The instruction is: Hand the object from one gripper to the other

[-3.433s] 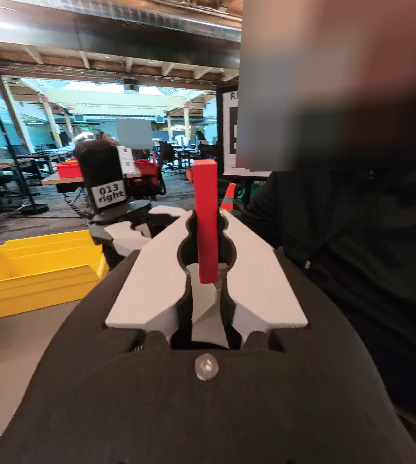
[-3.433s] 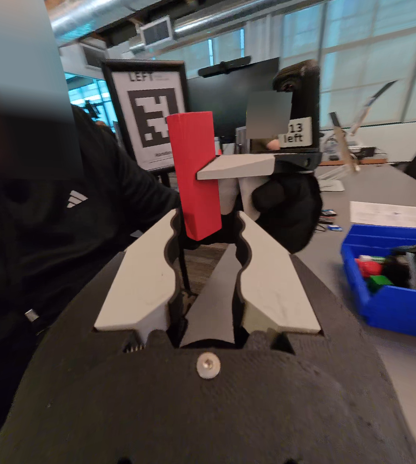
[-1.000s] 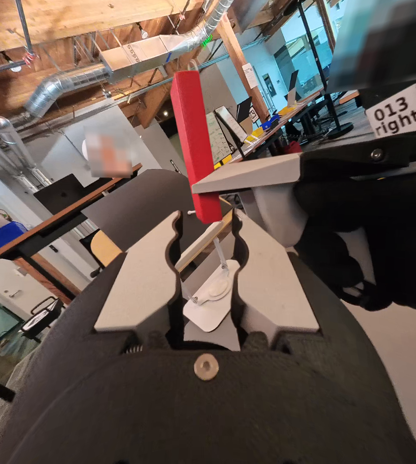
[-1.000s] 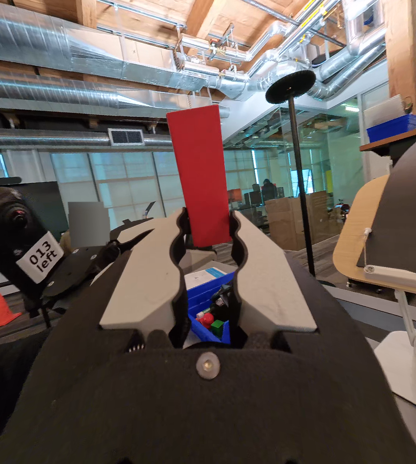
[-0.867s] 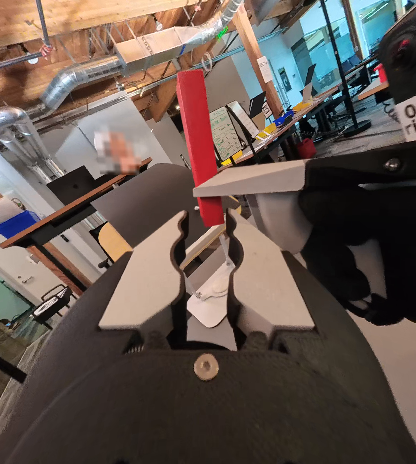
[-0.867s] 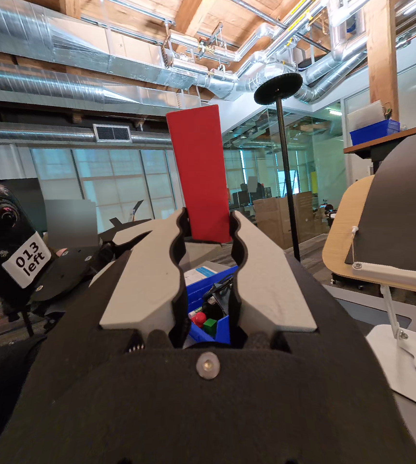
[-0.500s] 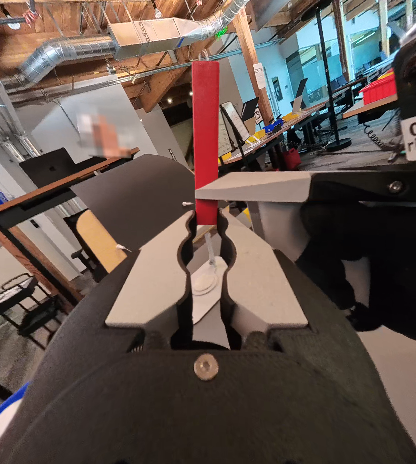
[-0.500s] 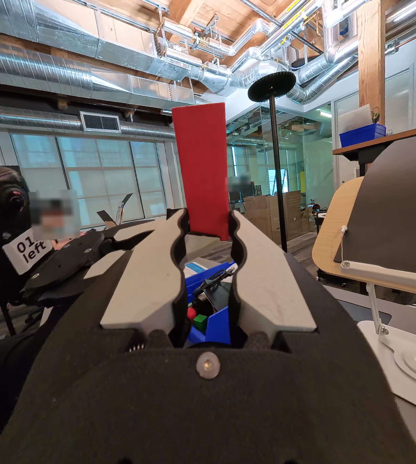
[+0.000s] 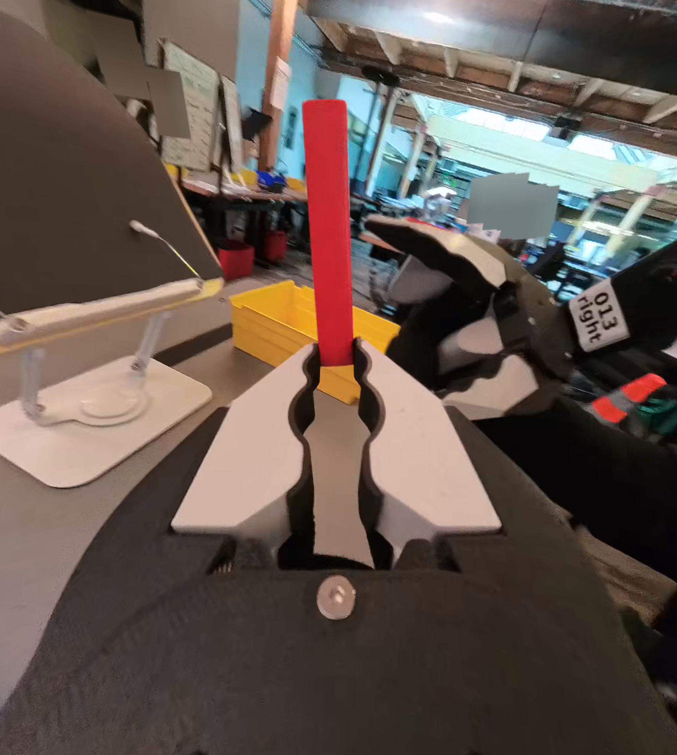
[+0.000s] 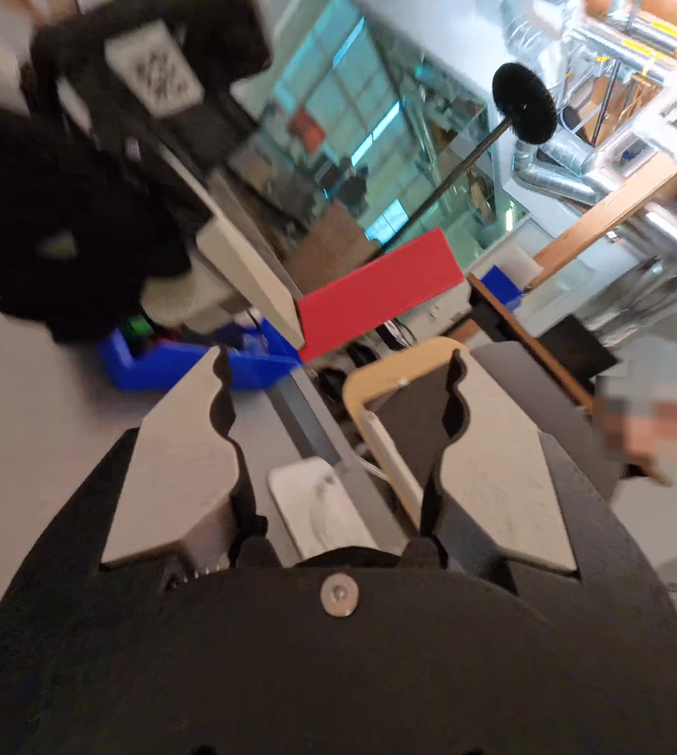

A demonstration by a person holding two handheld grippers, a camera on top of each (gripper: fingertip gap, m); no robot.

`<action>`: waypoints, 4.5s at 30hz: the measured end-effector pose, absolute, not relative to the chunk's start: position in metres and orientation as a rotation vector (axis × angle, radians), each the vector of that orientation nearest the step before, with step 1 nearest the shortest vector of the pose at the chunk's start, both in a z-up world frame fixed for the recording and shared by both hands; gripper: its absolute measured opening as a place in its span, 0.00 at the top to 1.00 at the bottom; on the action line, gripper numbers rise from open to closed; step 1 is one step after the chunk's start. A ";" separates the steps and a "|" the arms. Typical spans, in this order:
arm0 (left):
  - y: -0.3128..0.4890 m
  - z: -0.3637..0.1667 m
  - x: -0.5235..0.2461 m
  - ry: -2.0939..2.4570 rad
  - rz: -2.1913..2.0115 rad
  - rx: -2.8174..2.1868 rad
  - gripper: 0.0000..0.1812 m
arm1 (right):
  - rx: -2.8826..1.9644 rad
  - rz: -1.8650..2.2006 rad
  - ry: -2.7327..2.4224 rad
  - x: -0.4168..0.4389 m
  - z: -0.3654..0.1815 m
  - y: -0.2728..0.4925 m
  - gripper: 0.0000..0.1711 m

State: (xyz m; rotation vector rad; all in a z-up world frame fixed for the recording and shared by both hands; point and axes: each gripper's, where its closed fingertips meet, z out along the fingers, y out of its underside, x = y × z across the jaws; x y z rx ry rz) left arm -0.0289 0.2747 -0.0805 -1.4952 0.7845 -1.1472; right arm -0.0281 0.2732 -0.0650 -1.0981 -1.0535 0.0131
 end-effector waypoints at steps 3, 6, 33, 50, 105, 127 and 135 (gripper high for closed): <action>0.269 -0.092 -0.026 0.871 -1.206 -1.535 0.92 | -1.074 -0.222 -1.173 -0.021 -0.076 0.280 0.37; 0.258 -0.101 -0.021 0.963 -1.258 -1.551 0.92 | -1.071 -0.191 -1.188 -0.022 -0.077 0.278 0.34; 0.198 -0.119 -0.017 1.250 -1.726 -1.336 0.92 | -0.776 -0.240 -1.303 -0.042 -0.081 0.245 0.32; 0.178 -0.102 -0.023 1.280 -1.839 -1.179 0.91 | -0.755 -0.227 -1.307 -0.049 -0.065 0.227 0.33; 0.267 -0.138 -0.107 1.200 -1.056 -1.576 0.82 | -2.092 -0.402 -1.715 0.352 -0.310 0.500 0.32; 0.399 -0.188 -0.258 0.844 -0.186 -1.959 0.78 | -1.651 -0.270 -1.322 0.149 -0.173 0.328 0.55; 0.429 -0.224 -0.265 0.799 -0.010 -2.051 0.73 | -1.651 -0.135 -1.354 0.106 -0.204 0.294 0.56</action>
